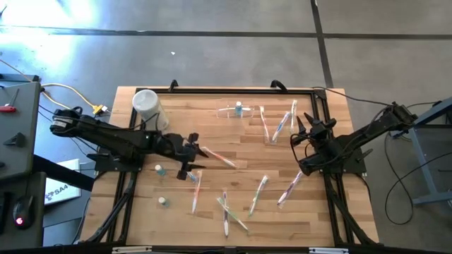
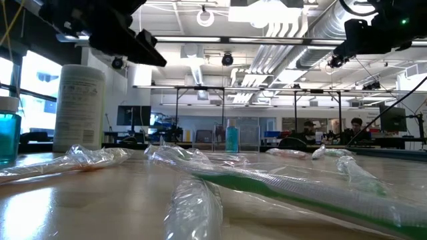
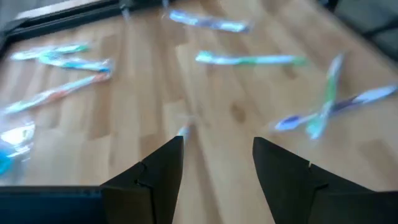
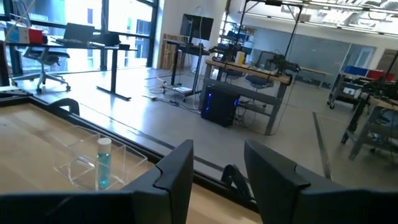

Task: Pick & Place toothbrushing station
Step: Put the middle orange toothbrush into the transparent organizer

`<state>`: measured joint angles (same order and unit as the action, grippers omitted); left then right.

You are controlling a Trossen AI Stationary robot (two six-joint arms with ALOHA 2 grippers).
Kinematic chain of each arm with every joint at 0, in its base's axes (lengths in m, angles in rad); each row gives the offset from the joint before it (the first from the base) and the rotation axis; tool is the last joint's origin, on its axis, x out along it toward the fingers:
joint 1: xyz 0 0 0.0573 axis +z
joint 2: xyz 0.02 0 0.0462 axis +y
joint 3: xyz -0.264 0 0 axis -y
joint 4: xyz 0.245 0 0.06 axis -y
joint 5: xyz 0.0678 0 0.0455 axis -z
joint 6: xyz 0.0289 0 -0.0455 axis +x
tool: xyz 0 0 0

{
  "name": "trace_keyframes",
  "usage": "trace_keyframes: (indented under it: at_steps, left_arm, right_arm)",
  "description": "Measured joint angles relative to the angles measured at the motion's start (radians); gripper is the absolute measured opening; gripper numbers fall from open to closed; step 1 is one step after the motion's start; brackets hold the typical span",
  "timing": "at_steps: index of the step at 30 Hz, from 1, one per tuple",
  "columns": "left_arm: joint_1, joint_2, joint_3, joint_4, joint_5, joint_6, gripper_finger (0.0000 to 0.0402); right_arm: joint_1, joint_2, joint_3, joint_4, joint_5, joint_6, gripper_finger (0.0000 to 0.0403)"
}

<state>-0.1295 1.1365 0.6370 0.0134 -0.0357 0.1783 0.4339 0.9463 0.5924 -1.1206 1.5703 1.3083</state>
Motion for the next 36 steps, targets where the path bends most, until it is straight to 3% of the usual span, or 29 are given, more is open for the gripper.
trace_keyframes:
  at_steps: [4, 14, 26, 36]
  left_arm:
    - [-0.018, 0.005, 0.013, 0.001, -0.084, 0.001, 0.0191]
    - [-0.015, 0.006, 0.013, -0.002, -0.081, -0.004, 0.0191]
    - [-0.015, 0.013, 0.013, -0.007, -0.08, -0.027, 0.0191]
    - [-0.015, 0.117, 0.013, -0.009, -0.109, -0.018, 0.0191]
  right_arm:
    - [0.0, 0.0, 0.0, 0.015, 0.0, -0.001, 0.0136]
    - [0.0, 0.0, 0.0, 0.023, -0.032, -0.009, 0.0136]
    - [0.0, 0.0, 0.001, 0.114, -0.057, -0.128, 0.0136]
    - [0.0, 0.0, 0.001, 0.136, -0.067, -0.135, 0.0136]
